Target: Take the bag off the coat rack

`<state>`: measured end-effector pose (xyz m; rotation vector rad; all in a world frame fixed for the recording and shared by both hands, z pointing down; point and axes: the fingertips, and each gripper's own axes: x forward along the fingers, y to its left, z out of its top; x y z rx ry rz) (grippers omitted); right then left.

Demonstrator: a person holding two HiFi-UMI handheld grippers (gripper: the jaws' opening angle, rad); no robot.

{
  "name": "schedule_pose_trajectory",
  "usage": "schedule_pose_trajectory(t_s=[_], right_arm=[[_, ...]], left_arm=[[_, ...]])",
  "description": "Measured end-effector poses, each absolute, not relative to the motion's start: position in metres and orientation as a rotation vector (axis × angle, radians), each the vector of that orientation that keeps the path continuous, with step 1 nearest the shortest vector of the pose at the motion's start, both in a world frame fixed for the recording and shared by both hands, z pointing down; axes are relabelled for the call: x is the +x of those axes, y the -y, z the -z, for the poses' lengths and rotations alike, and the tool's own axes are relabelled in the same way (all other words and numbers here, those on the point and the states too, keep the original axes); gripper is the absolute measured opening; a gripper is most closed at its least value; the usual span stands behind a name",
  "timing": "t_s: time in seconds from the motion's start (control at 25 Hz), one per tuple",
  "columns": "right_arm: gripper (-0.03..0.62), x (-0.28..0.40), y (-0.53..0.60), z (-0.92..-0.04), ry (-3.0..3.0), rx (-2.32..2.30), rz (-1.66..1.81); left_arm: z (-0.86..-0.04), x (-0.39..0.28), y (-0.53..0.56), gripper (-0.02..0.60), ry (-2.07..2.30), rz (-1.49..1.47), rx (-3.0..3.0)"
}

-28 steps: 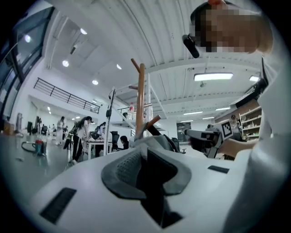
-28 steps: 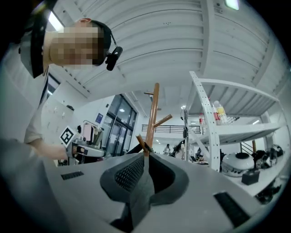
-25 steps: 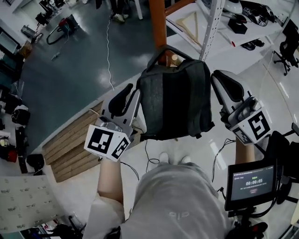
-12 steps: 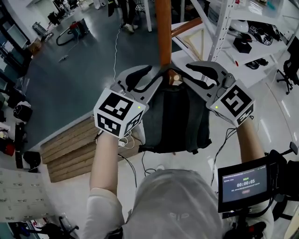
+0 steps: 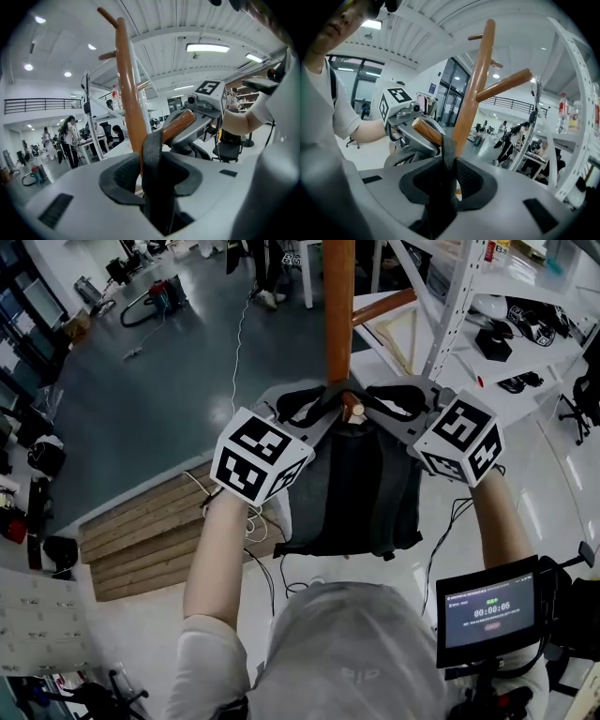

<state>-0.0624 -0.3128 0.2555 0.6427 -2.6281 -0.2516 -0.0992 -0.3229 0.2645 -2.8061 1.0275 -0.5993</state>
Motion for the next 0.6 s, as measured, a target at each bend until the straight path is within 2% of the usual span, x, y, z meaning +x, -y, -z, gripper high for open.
schedule_pose_trajectory(t_s=[0.4,0.6], right_arm=[[0.057,-0.0668,0.3125,-0.2594,2.589,0.747,0.247],[0.047,-0.0715,0.3139,-0.2578,2.575,0.844,0.311]], left_arm=[[-0.2619,-0.0946,0.3215,0.087,-1.116,0.376,-2.848],[-0.2615,-0.0996,0.3225,0.077,-1.12,0.357,-2.846]])
